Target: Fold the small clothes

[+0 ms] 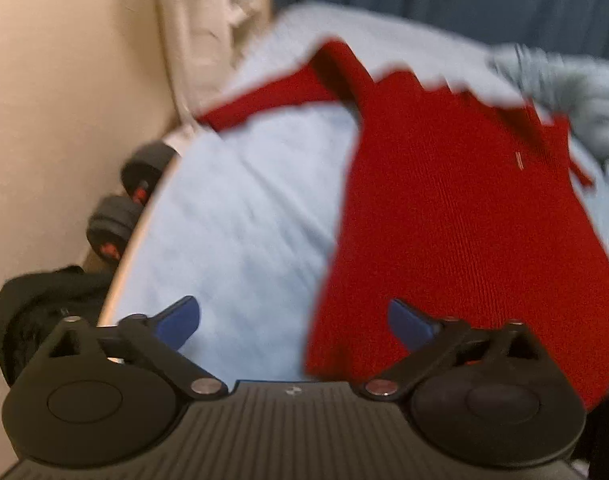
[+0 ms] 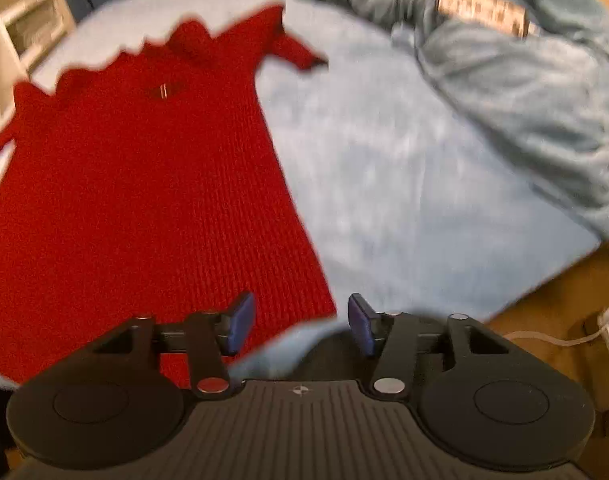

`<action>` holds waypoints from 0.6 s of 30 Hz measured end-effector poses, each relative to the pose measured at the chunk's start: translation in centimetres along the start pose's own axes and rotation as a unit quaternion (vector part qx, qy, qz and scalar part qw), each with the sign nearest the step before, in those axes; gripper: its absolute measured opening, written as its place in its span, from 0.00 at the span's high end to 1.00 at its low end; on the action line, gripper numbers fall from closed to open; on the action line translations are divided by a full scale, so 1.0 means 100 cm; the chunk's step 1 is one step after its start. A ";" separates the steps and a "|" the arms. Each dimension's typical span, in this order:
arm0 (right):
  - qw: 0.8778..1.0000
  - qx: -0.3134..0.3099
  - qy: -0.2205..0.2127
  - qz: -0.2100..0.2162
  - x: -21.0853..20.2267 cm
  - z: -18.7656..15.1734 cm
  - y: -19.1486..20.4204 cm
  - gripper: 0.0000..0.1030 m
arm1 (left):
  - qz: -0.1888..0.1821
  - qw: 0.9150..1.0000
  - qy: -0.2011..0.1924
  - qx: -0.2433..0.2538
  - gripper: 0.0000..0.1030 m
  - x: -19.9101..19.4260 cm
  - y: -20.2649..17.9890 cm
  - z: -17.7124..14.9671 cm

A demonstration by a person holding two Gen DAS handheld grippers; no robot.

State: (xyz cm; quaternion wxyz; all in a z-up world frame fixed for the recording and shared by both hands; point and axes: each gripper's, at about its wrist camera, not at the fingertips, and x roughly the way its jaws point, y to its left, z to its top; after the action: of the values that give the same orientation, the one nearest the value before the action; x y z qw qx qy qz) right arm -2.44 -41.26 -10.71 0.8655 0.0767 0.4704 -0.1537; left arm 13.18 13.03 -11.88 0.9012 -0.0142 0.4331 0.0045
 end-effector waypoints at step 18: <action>0.998 -0.053 -0.001 0.024 0.037 0.066 0.104 0.47 | -0.069 0.892 0.075 -0.441 0.14 0.266 0.106 0.204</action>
State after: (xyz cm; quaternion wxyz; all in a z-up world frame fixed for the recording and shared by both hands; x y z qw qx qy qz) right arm 8.20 -33.99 -10.33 0.8721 0.0418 0.4753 -0.1083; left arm 45.53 24.12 -20.14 0.7652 -0.4408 0.4503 0.1317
